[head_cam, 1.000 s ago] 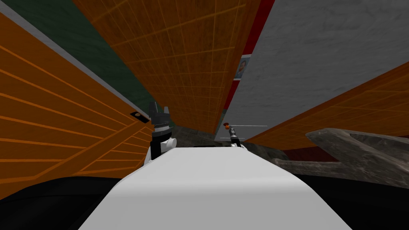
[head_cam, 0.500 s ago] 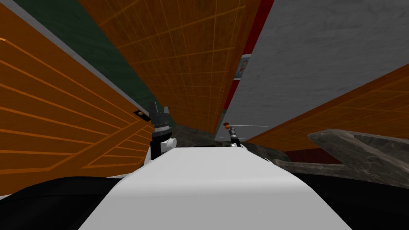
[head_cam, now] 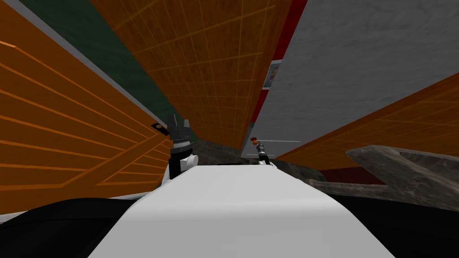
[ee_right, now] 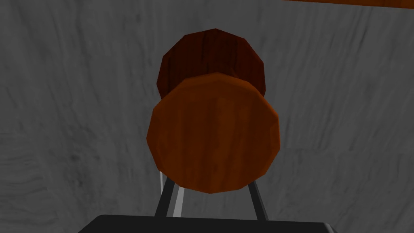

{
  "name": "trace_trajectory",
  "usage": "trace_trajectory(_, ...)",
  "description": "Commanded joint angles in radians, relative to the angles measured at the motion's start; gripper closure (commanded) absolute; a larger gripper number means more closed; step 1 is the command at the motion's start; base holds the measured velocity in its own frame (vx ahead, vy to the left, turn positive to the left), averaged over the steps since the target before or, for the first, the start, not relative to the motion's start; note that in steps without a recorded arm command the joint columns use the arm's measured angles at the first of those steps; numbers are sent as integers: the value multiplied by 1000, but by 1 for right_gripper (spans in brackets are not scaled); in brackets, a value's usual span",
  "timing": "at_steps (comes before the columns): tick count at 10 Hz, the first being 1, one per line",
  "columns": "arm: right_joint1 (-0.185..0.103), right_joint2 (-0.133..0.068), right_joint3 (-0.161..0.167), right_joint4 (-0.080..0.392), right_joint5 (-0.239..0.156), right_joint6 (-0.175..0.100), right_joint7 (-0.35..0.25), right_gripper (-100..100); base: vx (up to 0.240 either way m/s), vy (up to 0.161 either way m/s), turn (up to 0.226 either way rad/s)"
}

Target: Pull the door open

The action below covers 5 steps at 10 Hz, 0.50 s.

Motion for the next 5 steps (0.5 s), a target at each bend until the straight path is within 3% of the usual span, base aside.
trace_trajectory(1, -12, 21, 23, 6, 3, -8, -30, 100, -42, -24, 27)
trace_trajectory(2, -12, 21, 23, 6, 3, -8, -30, 100, -15, 1, 10)
trace_trajectory(3, -14, 22, 28, 6, -10, -7, -71, 100, -31, 1, 47)
trace_trajectory(5, -14, 22, 28, 6, -10, -7, -71, 100, -18, -15, 8)
